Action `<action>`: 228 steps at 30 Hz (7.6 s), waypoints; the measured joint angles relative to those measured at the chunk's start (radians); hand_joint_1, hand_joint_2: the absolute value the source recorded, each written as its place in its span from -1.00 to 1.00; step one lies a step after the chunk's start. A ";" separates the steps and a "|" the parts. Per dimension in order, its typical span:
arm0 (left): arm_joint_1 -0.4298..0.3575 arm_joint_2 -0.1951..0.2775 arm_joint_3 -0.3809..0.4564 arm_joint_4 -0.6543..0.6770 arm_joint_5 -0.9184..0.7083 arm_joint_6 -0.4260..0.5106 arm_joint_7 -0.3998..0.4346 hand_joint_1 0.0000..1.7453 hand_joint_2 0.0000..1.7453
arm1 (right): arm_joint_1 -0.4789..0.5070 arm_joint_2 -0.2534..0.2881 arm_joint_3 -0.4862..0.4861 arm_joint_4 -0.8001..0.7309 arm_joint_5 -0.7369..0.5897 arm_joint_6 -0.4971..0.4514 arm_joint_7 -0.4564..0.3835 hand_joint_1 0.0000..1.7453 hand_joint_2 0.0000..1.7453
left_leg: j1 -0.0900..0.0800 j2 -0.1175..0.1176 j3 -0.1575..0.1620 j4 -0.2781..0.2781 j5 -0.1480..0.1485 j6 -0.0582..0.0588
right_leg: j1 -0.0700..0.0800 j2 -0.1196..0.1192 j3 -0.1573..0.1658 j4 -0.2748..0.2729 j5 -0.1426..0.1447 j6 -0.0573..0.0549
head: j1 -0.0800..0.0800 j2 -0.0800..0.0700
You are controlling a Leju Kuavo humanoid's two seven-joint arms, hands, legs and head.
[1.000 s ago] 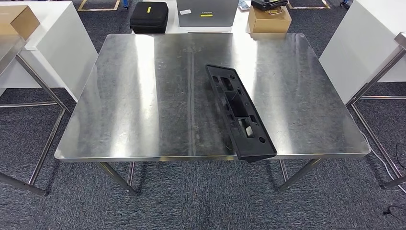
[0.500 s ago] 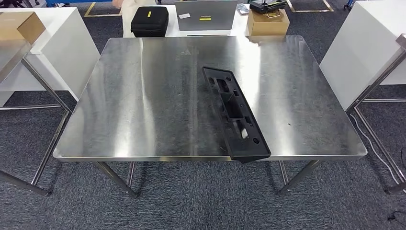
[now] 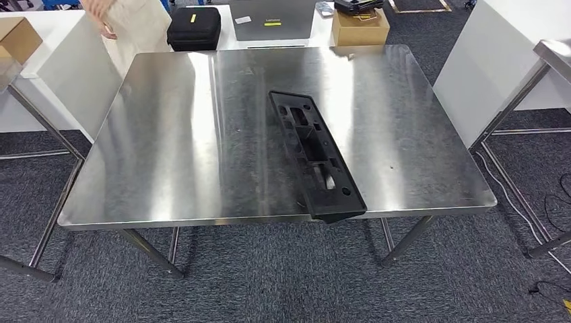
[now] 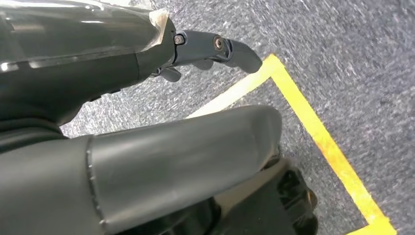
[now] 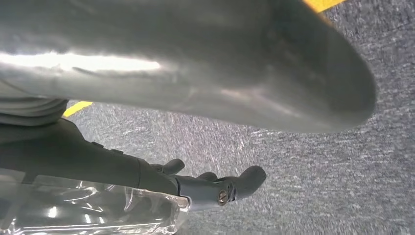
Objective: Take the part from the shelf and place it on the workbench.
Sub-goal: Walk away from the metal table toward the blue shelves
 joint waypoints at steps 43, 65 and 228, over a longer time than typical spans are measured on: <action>-0.008 -0.001 0.000 0.000 0.000 0.021 -0.010 -1.00 -1.00 | 0.000 -0.009 0.006 0.006 -0.035 0.005 -0.011 -1.00 -1.00 | -0.009 -0.005 -0.042 -0.013 0.052 0.027 | 0.001 0.005 0.018 0.049 -0.066 0.031 | 0.040 0.000; -0.014 0.003 0.001 0.000 -0.005 0.016 -0.018 -1.00 -1.00 | 0.003 -0.009 0.006 0.007 -0.046 0.008 -0.012 -1.00 -1.00 | 0.014 -0.005 0.002 -0.007 0.005 0.013 | -0.010 0.003 -0.048 0.040 -0.002 0.033 | 0.008 0.000; -0.018 -0.004 0.026 0.000 -0.005 0.020 -0.036 -1.00 -1.00 | 0.008 -0.012 0.041 0.010 -0.055 0.012 -0.004 -1.00 -1.00 | 0.002 0.008 -0.057 -0.012 0.059 0.011 | 0.003 0.011 0.073 -0.001 -0.068 0.034 | 0.023 0.000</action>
